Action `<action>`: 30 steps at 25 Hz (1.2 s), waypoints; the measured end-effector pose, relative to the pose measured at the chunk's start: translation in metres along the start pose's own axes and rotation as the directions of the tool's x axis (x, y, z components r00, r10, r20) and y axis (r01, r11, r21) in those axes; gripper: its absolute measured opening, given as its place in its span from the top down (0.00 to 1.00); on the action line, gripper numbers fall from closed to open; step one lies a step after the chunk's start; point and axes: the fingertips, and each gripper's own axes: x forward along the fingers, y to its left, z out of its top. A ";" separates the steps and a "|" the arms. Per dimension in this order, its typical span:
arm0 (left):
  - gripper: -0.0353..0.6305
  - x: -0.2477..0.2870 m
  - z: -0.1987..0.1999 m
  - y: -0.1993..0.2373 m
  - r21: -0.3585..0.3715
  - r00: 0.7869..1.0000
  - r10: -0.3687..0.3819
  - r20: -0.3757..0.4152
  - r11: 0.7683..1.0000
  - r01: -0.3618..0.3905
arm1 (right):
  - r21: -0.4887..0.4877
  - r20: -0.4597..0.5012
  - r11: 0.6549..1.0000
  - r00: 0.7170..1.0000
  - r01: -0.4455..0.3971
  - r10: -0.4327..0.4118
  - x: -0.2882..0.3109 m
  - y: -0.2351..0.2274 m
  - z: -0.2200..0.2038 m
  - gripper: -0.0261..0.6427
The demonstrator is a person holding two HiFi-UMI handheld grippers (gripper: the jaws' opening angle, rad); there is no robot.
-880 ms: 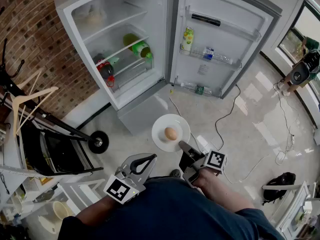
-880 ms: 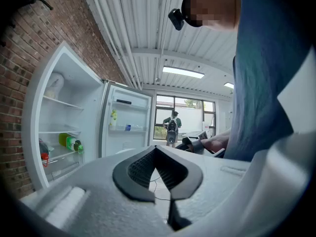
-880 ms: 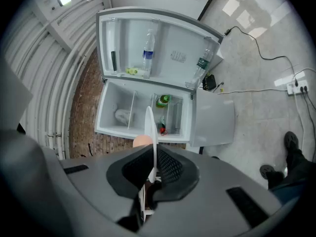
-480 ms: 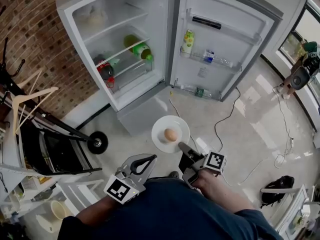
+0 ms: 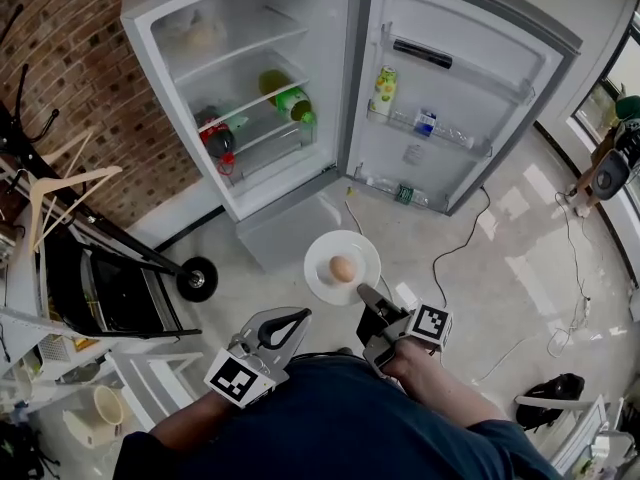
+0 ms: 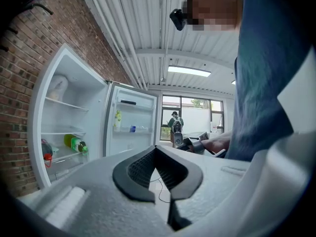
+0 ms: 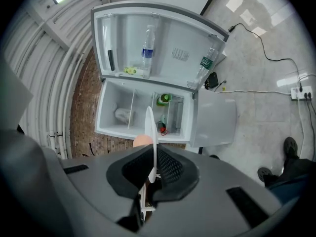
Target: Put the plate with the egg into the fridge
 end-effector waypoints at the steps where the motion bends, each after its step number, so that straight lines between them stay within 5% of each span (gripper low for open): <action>1: 0.95 0.003 0.000 -0.001 0.000 1.000 0.009 0.000 1.000 -0.009 | -0.001 -0.009 1.000 1.000 -0.004 0.004 0.000 0.000 0.003 0.93; 16: 0.95 0.037 -0.010 0.000 -0.011 0.997 0.076 -0.005 0.997 -0.076 | 0.010 -0.099 1.000 0.995 -0.014 0.015 0.016 -0.014 0.032 0.93; 30: 0.95 0.058 0.005 0.133 -0.013 0.999 0.030 0.020 0.999 -0.030 | -0.004 -0.064 1.000 0.998 0.004 -0.005 0.136 0.007 0.064 0.93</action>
